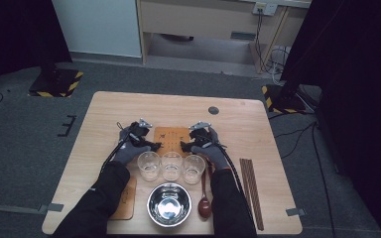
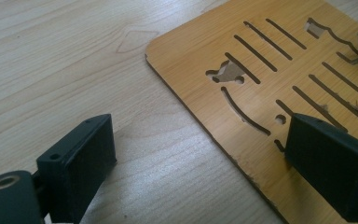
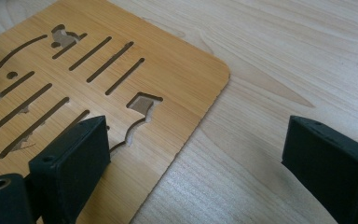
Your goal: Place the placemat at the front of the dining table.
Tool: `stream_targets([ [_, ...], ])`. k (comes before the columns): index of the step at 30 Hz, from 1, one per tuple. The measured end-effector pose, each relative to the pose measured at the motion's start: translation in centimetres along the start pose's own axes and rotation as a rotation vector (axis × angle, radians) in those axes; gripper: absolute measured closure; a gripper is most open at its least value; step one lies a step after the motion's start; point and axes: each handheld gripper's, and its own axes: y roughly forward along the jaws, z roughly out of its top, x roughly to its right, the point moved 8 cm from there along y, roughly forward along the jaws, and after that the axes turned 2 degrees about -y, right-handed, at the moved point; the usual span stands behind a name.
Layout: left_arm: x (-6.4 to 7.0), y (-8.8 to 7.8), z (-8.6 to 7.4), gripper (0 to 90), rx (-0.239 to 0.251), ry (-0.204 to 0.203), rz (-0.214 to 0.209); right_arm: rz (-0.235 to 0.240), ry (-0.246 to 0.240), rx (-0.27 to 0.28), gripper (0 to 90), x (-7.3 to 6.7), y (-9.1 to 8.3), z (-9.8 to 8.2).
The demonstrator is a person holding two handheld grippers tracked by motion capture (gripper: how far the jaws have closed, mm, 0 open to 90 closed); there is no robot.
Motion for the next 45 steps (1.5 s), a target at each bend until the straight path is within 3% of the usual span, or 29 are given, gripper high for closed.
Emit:
stream_targets([
  [10, -0.1, 0.3, 0.1, 5.5, -0.001, 0.01, 0.021, 0.002, 0.001, -0.003, 6.4, 0.1, 0.1, 0.0],
  [16, -0.6, 0.7, 0.5, 6.2, 0.041, -0.009, 0.041, -0.029, -0.001, -0.001, 5.6, 0.5, 0.3, 0.3],
  [22, -0.9, 1.0, 0.9, 7.0, 0.046, -0.021, 0.057, -0.053, 0.002, 0.007, 4.9, 0.9, 0.7, 0.6],
  [45, -1.1, 1.8, 1.7, 9.1, 0.057, -0.041, 0.06, -0.091, 0.03, 0.032, 4.9, 2.0, 1.2, 0.8],
])
